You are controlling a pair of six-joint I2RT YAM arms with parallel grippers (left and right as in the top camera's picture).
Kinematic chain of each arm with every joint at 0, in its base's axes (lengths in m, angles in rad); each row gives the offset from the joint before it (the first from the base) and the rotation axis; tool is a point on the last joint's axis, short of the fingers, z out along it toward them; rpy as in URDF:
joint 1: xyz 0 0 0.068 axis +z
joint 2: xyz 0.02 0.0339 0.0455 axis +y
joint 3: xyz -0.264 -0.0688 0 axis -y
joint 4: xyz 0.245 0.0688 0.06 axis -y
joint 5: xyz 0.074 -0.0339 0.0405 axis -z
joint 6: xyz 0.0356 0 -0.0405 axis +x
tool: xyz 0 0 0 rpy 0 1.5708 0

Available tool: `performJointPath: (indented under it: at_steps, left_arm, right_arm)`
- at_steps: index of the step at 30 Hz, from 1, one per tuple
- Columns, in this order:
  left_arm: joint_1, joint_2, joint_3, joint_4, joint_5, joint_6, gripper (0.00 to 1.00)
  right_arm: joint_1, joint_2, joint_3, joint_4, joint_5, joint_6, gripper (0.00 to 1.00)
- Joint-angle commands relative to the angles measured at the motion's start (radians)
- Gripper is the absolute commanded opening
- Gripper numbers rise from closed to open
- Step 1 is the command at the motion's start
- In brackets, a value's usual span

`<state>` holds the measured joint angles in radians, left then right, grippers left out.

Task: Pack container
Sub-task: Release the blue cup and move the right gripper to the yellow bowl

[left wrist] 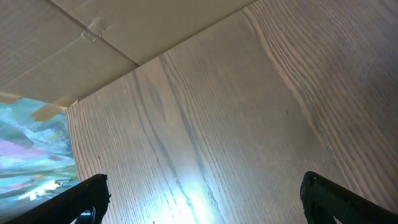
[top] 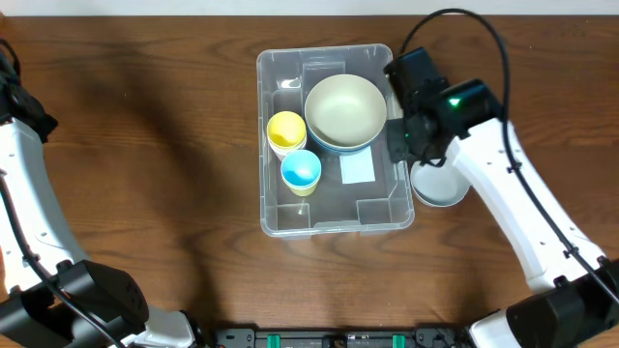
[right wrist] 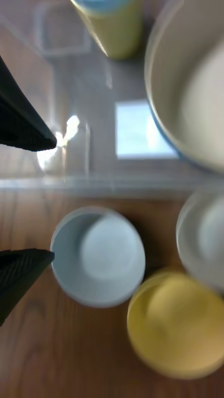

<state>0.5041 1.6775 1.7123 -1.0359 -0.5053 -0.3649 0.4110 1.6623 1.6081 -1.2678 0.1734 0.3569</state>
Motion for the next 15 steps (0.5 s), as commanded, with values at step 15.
performJointPath:
  at_steps: [15]
  left_arm:
    - [0.003,0.007,0.003,-0.002,-0.019,0.005,0.98]
  right_arm:
    - [-0.557,0.006,-0.162,0.229,-0.150,-0.077,0.55]
